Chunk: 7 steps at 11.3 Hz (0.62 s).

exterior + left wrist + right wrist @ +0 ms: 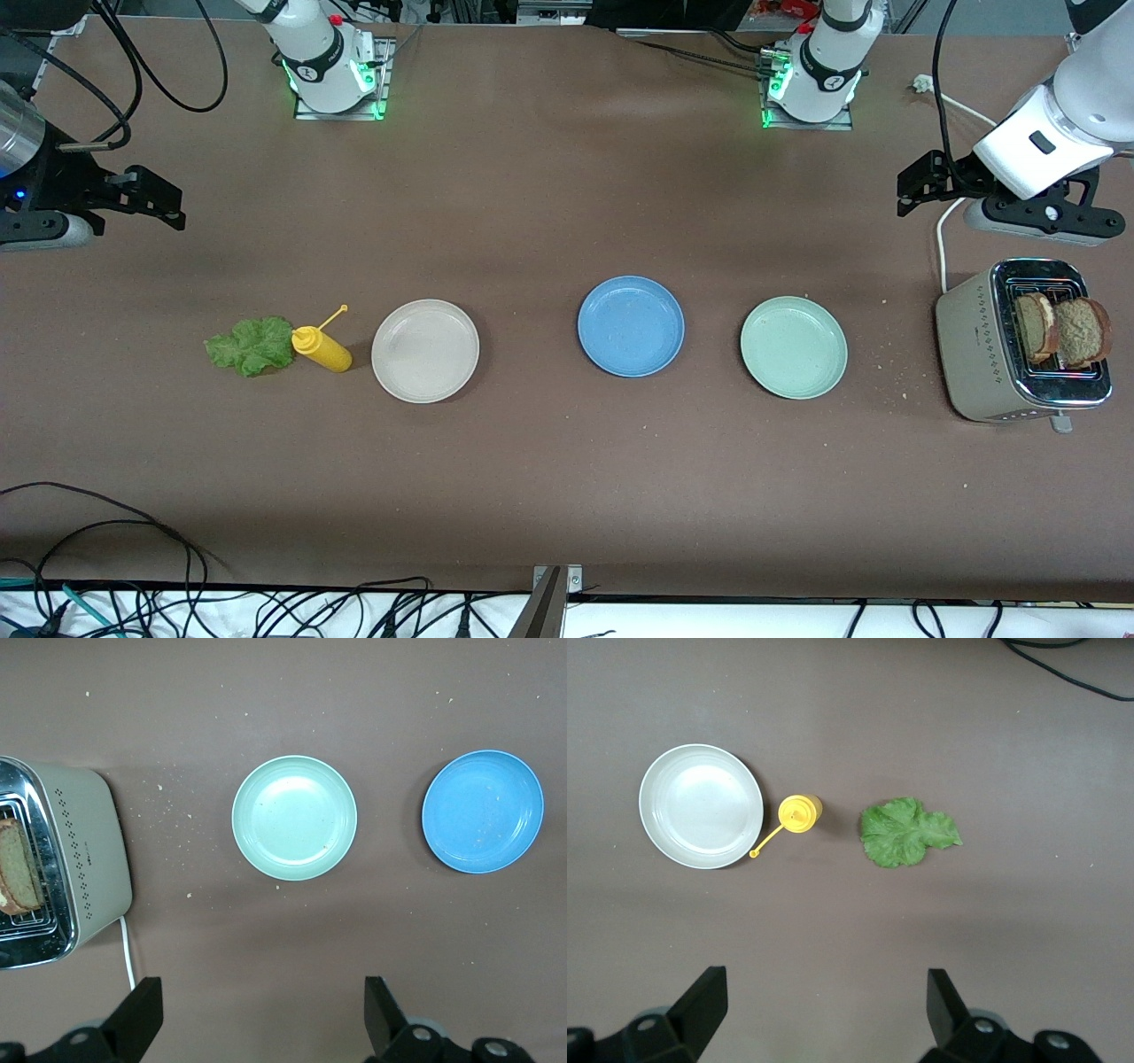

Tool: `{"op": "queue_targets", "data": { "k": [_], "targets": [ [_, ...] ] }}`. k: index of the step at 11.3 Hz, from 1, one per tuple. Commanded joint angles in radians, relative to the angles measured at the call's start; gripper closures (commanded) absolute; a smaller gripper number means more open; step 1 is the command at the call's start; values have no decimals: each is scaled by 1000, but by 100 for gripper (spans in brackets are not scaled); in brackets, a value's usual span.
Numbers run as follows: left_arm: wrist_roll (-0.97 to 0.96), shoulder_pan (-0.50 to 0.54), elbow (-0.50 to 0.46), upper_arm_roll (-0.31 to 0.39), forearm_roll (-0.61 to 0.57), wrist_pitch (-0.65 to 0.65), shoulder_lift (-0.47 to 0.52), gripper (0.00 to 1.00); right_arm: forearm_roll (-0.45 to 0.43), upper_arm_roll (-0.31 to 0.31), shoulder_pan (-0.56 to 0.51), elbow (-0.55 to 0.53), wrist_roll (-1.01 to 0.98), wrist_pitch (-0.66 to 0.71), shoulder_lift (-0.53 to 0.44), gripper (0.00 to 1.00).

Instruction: Make sandwich in blue plate with both arms

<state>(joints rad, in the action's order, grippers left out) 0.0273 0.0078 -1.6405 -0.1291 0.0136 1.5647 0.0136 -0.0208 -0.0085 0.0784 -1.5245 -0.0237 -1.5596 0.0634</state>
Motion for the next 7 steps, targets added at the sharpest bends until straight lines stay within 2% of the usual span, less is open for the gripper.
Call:
{"op": "queue_targets", "data": {
  "k": [1, 7],
  "targets": [
    [-7, -6, 28, 0, 29, -14, -12, 0, -10, 2, 0, 24, -7, 10, 9, 0],
    [-4, 3, 28, 0, 29, -20, -12, 0, -11, 2, 0, 24, -8, 9, 9, 0]
  ]
}}
